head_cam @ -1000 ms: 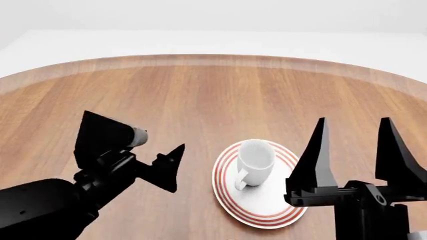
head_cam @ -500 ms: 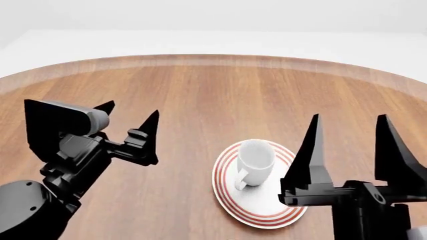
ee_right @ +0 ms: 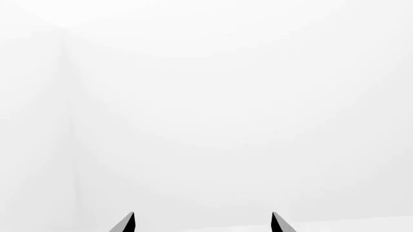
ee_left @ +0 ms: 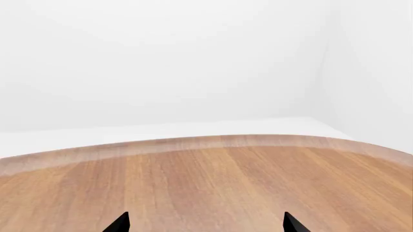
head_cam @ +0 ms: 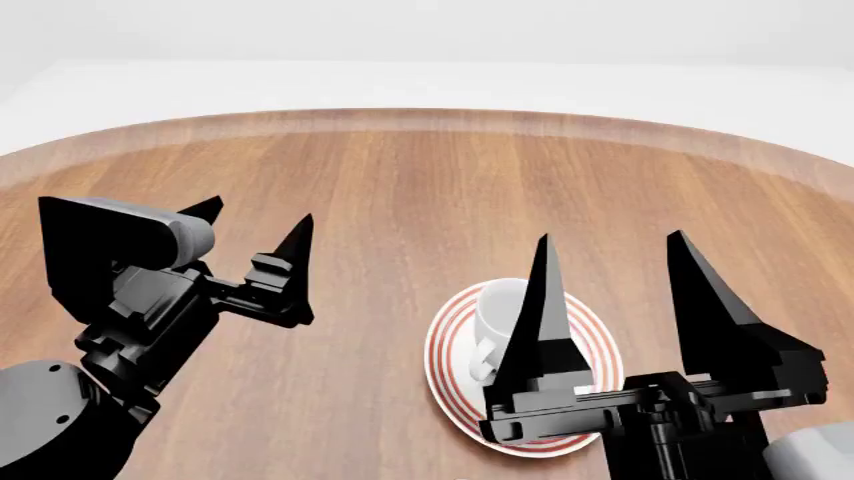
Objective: Pick up the white mug and put it on the plate, and put the chocolate pudding to the right of the plate.
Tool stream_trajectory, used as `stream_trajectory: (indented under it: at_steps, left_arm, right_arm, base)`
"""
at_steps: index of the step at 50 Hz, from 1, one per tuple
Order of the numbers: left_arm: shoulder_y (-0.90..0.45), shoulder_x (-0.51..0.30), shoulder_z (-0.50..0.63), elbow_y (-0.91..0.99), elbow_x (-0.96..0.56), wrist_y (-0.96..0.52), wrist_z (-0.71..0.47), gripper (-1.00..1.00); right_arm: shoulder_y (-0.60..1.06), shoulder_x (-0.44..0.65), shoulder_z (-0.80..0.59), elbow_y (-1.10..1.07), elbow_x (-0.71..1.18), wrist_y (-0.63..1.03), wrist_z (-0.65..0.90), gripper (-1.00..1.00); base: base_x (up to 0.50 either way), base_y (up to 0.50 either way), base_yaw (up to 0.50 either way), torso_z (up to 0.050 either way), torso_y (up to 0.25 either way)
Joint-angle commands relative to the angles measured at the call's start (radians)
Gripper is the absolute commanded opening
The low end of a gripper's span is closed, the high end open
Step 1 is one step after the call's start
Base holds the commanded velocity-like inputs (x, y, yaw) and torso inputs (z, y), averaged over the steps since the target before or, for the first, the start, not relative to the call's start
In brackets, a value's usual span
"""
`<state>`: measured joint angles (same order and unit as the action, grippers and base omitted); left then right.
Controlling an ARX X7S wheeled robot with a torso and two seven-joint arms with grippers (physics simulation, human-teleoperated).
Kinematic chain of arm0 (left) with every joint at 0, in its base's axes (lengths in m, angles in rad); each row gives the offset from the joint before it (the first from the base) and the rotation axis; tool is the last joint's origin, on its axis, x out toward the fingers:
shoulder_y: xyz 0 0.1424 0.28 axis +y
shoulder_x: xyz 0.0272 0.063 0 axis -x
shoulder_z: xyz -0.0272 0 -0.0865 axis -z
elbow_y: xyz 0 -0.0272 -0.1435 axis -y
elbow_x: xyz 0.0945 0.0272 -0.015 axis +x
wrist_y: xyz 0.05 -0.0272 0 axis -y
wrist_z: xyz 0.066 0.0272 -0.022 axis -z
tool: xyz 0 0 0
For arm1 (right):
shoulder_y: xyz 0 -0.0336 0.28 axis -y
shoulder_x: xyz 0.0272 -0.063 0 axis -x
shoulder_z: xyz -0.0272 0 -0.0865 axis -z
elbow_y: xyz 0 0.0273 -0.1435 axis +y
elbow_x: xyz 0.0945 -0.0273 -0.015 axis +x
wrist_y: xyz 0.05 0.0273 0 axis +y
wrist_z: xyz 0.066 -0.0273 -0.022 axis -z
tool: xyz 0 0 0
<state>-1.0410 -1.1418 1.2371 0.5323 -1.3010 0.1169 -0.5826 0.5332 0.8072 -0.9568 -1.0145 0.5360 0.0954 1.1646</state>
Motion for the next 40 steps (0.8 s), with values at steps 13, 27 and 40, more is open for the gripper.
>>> stream_trajectory:
  at_steps: [13, 27, 40]
  left_arm:
    - [0.014, 0.024, -0.028, -0.005, -0.003, 0.010, 0.021, 1.00]
    - [0.015, 0.030, -0.032, -0.004, -0.014, 0.010, 0.026, 1.00]
    - [0.011, 0.035, -0.038, -0.008, -0.025, 0.007, 0.029, 1.00]
  right_arm:
    - [0.410, 0.046, -0.327, -0.033, 0.368, 0.026, 0.406, 1.00]
    - [0.270, -0.167, 0.135, -0.033, 0.802, 0.413, 0.406, 1.00]
    - [0.043, -0.303, 0.441, -0.033, 1.040, 0.689, 0.406, 1.00]
  base:
    - [0.00, 0.00, 0.00, 0.000, 0.000]
    - [0.00, 0.00, 0.00, 0.000, 0.000]
    - [0.00, 0.00, 0.00, 0.000, 0.000]
